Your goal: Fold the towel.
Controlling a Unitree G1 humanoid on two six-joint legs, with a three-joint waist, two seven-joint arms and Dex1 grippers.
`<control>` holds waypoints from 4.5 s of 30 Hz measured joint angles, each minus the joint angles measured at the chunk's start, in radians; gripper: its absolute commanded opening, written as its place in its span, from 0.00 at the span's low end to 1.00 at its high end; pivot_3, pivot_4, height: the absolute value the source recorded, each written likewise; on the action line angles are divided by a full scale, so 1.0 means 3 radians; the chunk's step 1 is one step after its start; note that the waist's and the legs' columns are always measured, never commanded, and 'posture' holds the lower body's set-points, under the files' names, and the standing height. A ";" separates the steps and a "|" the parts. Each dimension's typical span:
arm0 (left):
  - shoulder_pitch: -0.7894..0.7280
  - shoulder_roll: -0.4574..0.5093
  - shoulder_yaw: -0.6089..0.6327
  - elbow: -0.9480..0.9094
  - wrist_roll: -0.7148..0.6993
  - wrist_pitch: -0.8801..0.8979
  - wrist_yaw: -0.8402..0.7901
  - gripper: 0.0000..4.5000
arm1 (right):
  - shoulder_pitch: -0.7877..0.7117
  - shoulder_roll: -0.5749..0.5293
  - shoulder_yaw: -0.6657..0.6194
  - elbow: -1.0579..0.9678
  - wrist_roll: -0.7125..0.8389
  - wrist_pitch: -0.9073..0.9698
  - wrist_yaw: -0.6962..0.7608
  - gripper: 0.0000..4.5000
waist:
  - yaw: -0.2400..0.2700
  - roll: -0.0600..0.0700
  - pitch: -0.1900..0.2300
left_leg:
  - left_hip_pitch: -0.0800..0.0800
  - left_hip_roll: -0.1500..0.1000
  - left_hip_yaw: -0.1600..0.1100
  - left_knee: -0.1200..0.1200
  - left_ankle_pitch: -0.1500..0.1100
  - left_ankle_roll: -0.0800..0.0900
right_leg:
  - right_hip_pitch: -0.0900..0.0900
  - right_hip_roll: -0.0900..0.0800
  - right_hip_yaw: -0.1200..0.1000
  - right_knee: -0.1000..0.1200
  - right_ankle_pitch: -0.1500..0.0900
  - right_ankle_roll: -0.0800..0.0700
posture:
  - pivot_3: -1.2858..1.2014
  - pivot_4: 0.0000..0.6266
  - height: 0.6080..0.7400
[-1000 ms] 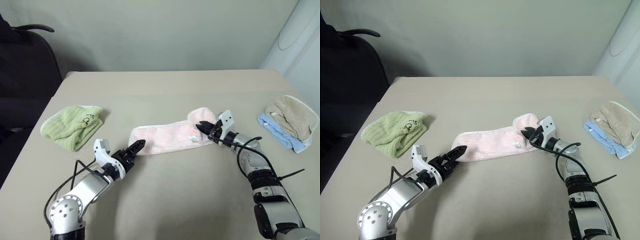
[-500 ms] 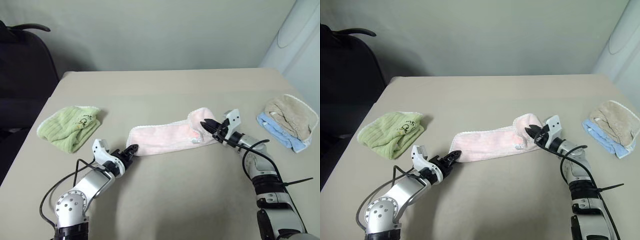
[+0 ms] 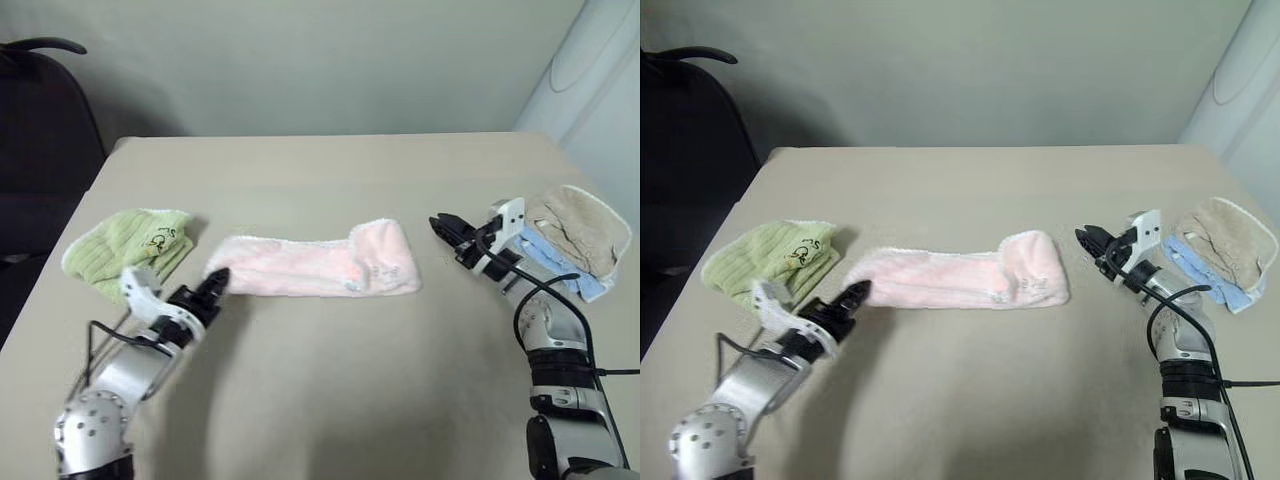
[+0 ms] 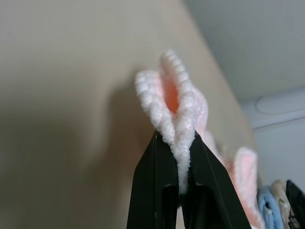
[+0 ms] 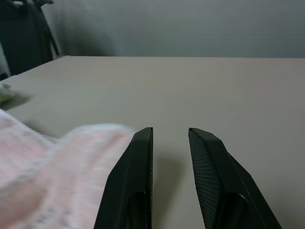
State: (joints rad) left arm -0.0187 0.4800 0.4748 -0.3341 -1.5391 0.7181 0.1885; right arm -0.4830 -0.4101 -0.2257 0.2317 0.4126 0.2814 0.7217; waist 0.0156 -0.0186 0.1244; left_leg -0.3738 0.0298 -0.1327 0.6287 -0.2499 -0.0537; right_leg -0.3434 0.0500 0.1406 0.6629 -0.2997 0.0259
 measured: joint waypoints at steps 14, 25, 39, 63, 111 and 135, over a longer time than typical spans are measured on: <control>-0.1776 0.0639 -0.1677 -0.0004 0.1235 0.0458 -0.1536 0.00 | -0.0058 0.0023 -0.0122 0.0125 0.0020 -0.0022 -0.0249 0.28 | 0.0005 -0.0001 0.0002 | -0.0047 0.0000 -0.0003 0.0007 0.0019 -0.0029 | -0.0048 -0.0006 0.0000 0.0002 0.0013 0.0007 | 0.52 0.24 1.00; -0.2746 -0.0368 -0.2946 0.1322 0.2781 0.0493 -0.2416 0.06 | 0.0314 0.0094 -0.0196 -0.0230 0.0080 -0.0036 -0.0512 0.28 | 0.0004 -0.0005 0.0005 | -0.0080 0.0001 -0.0006 0.0021 0.0023 -0.0025 | -0.0071 -0.0008 -0.0001 0.0003 0.0018 0.0015 | 0.52 0.24 1.00; -0.2564 -0.0625 -0.2239 0.1274 0.2936 0.0613 -0.2630 0.72 | 0.0315 -0.0058 -0.0158 -0.0385 0.0110 0.0066 -0.0471 0.08 | 0.0001 -0.0005 0.0004 | -0.0082 0.0001 -0.0004 0.0028 0.0023 -0.0025 | -0.0070 -0.0008 -0.0001 0.0004 0.0018 0.0016 | 0.52 0.24 1.00; -0.2018 -0.0206 -0.2822 0.1519 0.4343 -0.0494 -0.2931 0.02 | 0.0144 -0.0051 0.1133 -0.0146 -0.0436 0.0288 0.0087 0.00 | 0.0014 -0.0005 -0.0034 | -0.0070 0.0001 -0.0013 0.0045 0.0014 -0.0009 | -0.0050 -0.0011 -0.0005 0.0002 0.0019 0.0017 | 0.52 0.24 1.00; -0.1383 -0.0644 -0.0838 0.1022 0.2233 0.1390 -0.1991 0.99 | 0.0290 -0.0221 0.0257 -0.0558 0.0118 0.0610 -0.0157 1.00 | 0.0025 -0.0008 -0.0035 | -0.0062 0.0000 0.0000 0.0041 0.0015 -0.0012 | -0.0050 -0.0010 0.0002 0.0002 0.0016 0.0021 | 0.52 0.24 1.00; -0.1965 -0.1041 -0.1561 0.1459 0.2903 0.1350 -0.2079 0.87 | 0.0326 -0.0076 0.0243 -0.0743 0.0127 0.0650 -0.0346 1.00 | 0.0114 -0.0008 -0.0035 | -0.0062 -0.0009 -0.0002 0.0057 0.0014 -0.0010 | -0.0037 -0.0016 0.0002 0.0001 0.0014 0.0033 | 0.52 0.24 1.00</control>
State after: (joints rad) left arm -0.6083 0.1678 0.0066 0.1036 -0.6681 1.1232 -0.4353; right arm -0.3854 -0.4330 -0.1529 0.0090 0.4506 0.4763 0.6178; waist 0.0497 -0.0210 0.1137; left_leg -0.3924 0.0272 -0.1334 0.6460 -0.2458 -0.0566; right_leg -0.3544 0.0453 0.1412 0.6632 -0.2956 0.0359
